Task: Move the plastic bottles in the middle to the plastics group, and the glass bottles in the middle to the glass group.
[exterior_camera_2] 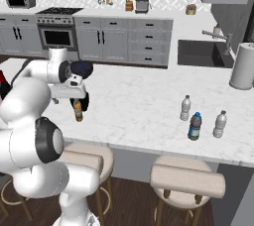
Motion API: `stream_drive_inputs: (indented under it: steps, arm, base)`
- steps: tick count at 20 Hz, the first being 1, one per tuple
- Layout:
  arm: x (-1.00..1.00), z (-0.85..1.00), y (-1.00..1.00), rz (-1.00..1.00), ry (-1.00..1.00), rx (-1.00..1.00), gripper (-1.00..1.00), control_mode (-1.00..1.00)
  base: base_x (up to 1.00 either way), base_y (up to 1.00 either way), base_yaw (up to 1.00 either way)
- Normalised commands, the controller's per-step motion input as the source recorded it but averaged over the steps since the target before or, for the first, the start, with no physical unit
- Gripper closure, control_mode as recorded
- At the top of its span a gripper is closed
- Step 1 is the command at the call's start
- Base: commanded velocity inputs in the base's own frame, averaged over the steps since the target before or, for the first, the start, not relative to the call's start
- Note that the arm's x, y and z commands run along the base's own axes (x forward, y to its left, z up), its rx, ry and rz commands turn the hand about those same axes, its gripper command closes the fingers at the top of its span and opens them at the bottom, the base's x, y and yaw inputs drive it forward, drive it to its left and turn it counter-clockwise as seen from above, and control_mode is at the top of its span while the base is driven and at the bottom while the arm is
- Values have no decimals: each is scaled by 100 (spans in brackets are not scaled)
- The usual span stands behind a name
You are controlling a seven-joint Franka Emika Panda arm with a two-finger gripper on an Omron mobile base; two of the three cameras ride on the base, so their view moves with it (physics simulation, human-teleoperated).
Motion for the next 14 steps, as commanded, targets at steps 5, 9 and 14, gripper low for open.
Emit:
stream_drive_inputs:
  steps: [5, 9, 14]
  arm:
    - [48, -5, 0, 0, -23, 1, -100, -100]
    - [40, 0, 2, 0, -7, 1, -100, -100]
    - [47, 0, 10, 0, -4, 0, -100, -100]
  base:
    - [0, 0, 0]
    - [0, 0, 0]
    - [0, 0, 0]
